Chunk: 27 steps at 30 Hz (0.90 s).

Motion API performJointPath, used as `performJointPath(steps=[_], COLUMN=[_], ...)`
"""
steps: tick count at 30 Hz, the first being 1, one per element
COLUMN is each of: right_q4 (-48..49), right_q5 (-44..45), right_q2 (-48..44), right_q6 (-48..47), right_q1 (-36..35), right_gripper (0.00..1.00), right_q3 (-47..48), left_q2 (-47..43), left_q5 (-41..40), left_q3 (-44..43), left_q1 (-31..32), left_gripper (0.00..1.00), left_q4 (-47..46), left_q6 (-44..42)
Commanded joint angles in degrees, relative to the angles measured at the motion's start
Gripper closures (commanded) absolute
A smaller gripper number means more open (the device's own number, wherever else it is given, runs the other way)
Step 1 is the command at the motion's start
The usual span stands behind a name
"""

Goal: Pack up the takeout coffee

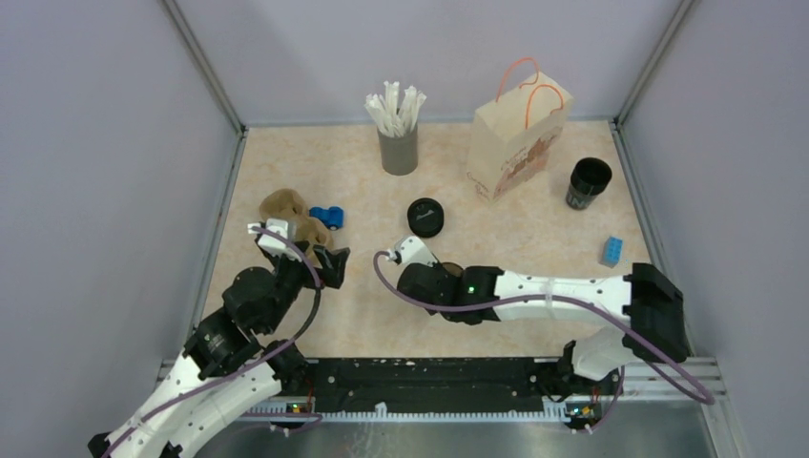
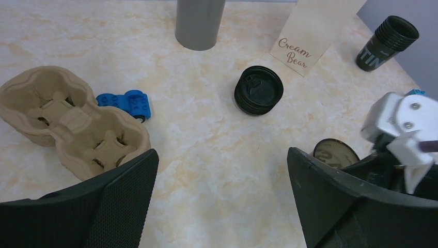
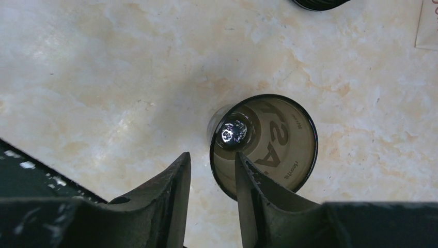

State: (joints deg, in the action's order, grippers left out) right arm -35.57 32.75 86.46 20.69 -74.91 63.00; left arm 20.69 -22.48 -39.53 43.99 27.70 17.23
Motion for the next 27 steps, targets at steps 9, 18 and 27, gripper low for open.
performJointPath(steps=[9, 18, 27], right_q4=[11.4, 6.2, 3.1], right_q5=[-8.2, -5.0, -2.4], right_q2=[-28.0, -42.1, -50.2], right_q6=[6.9, 11.0, 13.0], right_q1=[-0.8, -0.8, -0.8], right_gripper=[0.31, 0.11, 0.14], right_q3=[-11.4, -16.4, -18.1], left_q2=[16.3, 46.8, 66.4], left_q5=[2.8, 6.1, 21.7], left_q3=[-5.4, -17.9, -26.7], left_q1=[0.1, -2.1, -10.1], left_gripper=[0.02, 0.11, 0.39], left_q4=[-3.6, -10.1, -19.3], left_q6=[3.9, 3.0, 2.2])
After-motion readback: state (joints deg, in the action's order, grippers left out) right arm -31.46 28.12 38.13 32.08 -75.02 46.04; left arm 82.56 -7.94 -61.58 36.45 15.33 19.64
